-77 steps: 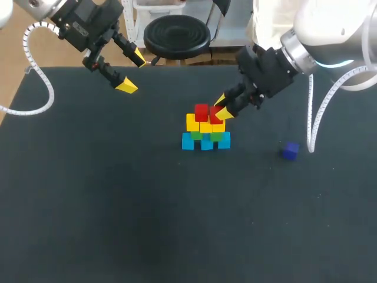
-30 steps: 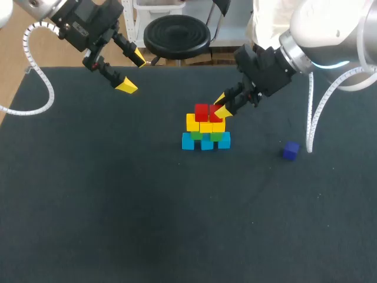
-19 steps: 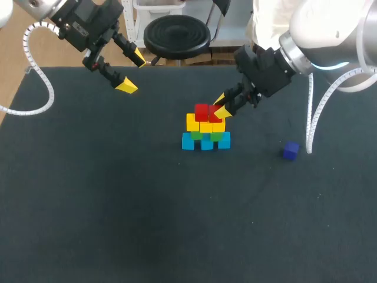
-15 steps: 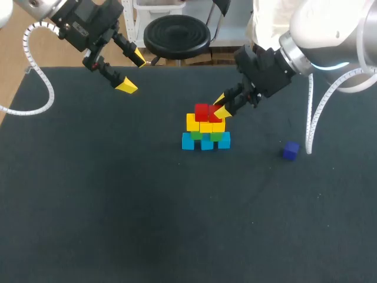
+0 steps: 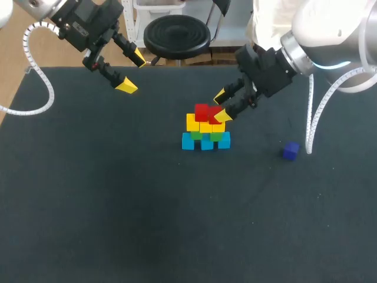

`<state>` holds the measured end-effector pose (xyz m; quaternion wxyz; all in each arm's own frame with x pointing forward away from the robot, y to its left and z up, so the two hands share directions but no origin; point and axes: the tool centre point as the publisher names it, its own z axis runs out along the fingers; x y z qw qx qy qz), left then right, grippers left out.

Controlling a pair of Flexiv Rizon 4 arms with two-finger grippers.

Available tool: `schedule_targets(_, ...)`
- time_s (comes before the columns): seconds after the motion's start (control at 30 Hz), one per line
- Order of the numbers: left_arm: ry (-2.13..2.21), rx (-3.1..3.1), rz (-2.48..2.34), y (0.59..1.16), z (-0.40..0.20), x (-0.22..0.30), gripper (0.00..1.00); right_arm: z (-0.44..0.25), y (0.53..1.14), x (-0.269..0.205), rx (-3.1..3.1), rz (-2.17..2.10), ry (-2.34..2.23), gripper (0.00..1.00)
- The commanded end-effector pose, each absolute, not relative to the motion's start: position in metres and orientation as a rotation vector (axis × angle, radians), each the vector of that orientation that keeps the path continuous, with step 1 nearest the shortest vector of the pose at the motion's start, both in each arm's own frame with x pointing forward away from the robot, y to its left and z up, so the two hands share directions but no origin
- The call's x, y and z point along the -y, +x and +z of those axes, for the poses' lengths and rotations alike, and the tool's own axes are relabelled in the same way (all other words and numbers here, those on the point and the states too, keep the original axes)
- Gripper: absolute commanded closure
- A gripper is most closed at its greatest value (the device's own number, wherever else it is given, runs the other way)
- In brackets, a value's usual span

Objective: Place the blue cubes, place green cubes on the blue cubes, place the yellow cubes on the green cubes, then place the red cubes on the yellow cubes, and place purple cube on the red cubes.

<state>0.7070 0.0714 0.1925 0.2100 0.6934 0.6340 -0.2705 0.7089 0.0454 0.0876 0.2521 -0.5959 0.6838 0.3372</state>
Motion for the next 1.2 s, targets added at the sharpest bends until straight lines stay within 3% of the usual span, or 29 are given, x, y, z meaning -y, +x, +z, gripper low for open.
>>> schedule_targets(0.03,1.927,-1.758,-0.751,0.706,0.192,-0.072,0.00,0.090,0.705,-0.042,-1.860,0.906,-1.613,0.00)
schedule_targets(0.4,1.927,-1.758,-0.751,0.706,0.192,-0.072,0.00,0.100,0.695,-0.019,-1.859,0.856,-1.586,0.00)
schedule_targets(0.43,1.927,-1.758,-0.751,0.706,0.192,-0.072,0.00,0.101,0.694,-0.017,-1.858,0.852,-1.588,0.04)
schedule_targets(0.47,1.927,-1.758,-0.751,0.706,0.192,-0.072,0.00,0.101,0.693,-0.017,-1.858,0.851,-1.590,0.50)
schedule_targets(0.5,1.927,-1.758,-0.751,0.706,0.192,-0.072,0.00,0.101,0.692,-0.016,-1.858,0.848,-1.592,0.56)
schedule_targets(0.57,1.927,-1.758,-0.751,0.706,0.192,-0.072,0.00,0.100,0.690,-0.016,-1.857,0.847,-1.598,1.00)
schedule_targets(1.2,1.927,-1.758,-0.751,0.706,0.192,-0.072,0.00,0.086,0.690,-0.024,-1.864,0.887,-1.601,1.00)
